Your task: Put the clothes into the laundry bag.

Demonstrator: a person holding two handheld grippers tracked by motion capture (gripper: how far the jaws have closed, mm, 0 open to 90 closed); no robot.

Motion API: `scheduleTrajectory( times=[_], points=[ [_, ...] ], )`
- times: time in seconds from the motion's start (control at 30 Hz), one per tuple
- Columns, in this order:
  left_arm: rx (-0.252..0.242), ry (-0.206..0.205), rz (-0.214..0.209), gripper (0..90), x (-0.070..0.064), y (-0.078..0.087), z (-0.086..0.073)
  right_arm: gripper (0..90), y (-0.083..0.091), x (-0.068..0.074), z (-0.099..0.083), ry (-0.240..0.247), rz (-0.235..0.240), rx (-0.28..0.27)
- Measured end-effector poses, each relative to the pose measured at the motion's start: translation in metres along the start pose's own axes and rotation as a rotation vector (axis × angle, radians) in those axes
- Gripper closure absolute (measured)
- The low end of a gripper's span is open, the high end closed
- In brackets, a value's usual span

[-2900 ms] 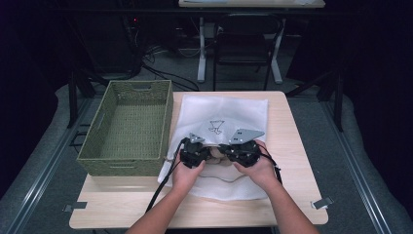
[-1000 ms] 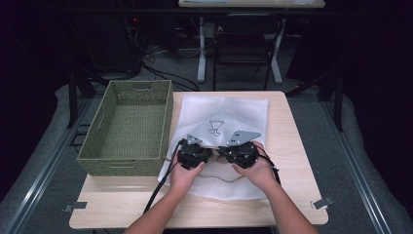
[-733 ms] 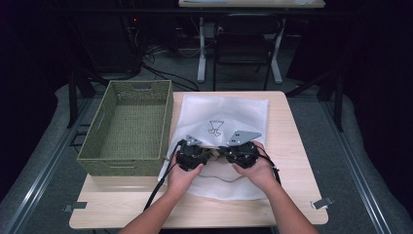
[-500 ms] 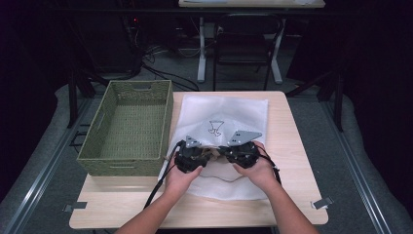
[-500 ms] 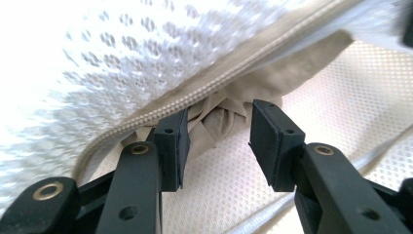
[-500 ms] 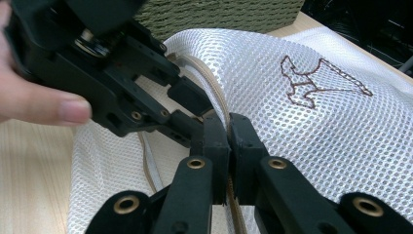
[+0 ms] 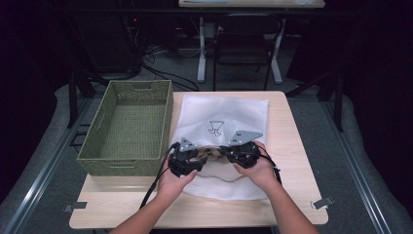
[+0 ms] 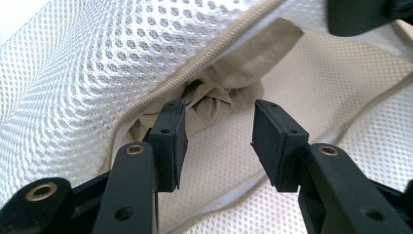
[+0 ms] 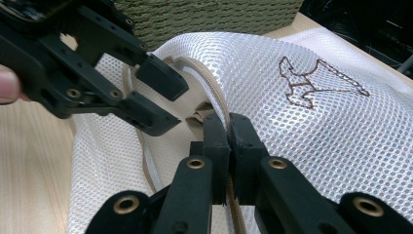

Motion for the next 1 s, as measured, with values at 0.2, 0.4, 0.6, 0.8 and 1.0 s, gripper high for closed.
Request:
scheduleTrajectory(
  times=[0.2, 0.4, 0.6, 0.8, 1.0],
  points=[
    [-0.004, -0.016, -0.006, 56.2, -0.003, 0.008, -0.002, 87.0, 0.0, 0.0, 0.0, 0.0, 0.001, 0.001],
    [-0.005, -0.015, -0.014, 56.3, -0.001, 0.012, -0.004, 87.0, 0.001, 0.001, 0.0, 0.003, -0.001, 0.002],
    [0.002, -0.026, -0.003, 56.3, 0.001, 0.016, -0.011, 87.0, 0.001, 0.001, 0.0, 0.002, -0.001, -0.001],
    [0.004, -0.024, 0.002, 56.2, 0.003, 0.025, -0.02, 87.0, 0.003, 0.001, 0.0, 0.0, 0.0, -0.005],
    [0.005, -0.041, 0.013, 56.2, 0.005, 0.037, -0.029, 87.0, 0.004, 0.001, 0.0, 0.0, -0.003, -0.006]
  ],
)
Point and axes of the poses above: each handheld gripper's, and its own axes: y roughly backward along the jaws, z roughly out of its top, x roughly to its left, the point moved 1 cm from there along -y, roughly forward along the jaws, and after that the axes turned 9 degrees about x, right-handed, at the moved point
